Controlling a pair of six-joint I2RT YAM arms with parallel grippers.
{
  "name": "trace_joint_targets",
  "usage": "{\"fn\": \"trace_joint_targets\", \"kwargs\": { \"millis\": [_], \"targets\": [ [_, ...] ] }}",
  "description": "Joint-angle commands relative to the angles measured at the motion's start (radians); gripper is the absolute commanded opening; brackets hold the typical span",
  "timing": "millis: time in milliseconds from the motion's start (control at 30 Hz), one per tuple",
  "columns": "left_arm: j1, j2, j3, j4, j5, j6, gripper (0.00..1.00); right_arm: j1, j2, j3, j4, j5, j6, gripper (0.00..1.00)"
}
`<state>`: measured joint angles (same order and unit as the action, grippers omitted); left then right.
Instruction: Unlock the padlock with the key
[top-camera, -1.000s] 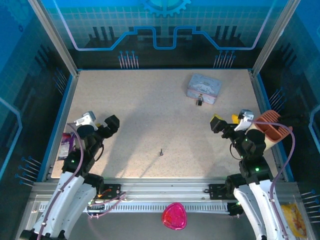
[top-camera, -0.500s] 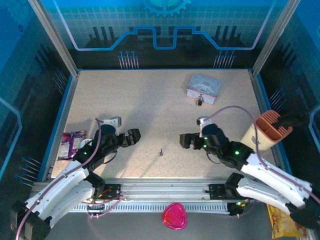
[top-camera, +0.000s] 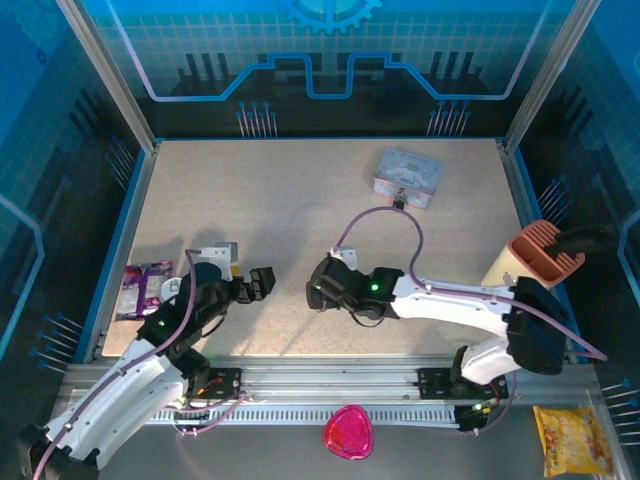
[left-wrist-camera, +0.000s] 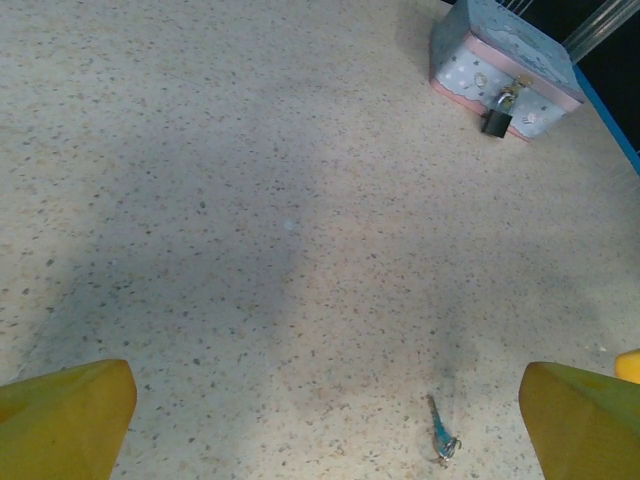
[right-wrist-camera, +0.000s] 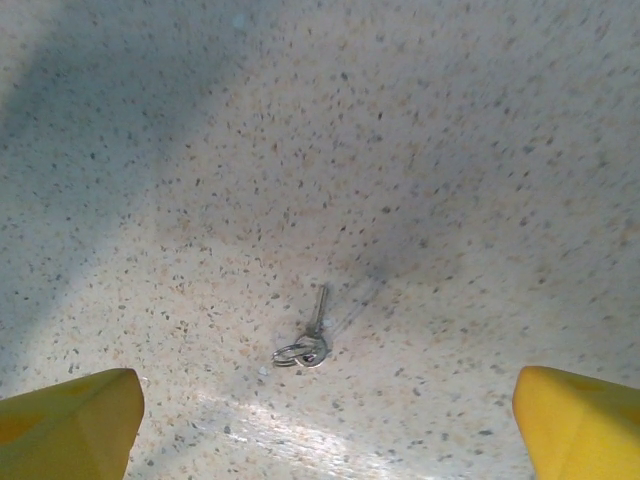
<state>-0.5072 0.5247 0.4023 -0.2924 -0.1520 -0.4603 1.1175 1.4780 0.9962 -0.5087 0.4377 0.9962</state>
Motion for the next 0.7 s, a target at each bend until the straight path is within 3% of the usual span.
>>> {"fn": "trace_joint_targets", "kwargs": {
  "millis": [0,367,667],
  "targets": [
    [-0.007,-0.044,-0.006,-0.034,-0.074,0.023,0.99,0.011,0.077,0.061,-0.065,-0.009,0.118,0.94],
    [-0.006,-0.16,-0.007,-0.109,-0.145,-0.012,0.99,0.011,0.278,0.207,-0.161,-0.106,0.262,0.88],
    [-0.007,-0.165,0.0,-0.122,-0.144,-0.021,0.99,0.01,0.346,0.213,-0.141,-0.141,0.324,0.74]
  ]
}}
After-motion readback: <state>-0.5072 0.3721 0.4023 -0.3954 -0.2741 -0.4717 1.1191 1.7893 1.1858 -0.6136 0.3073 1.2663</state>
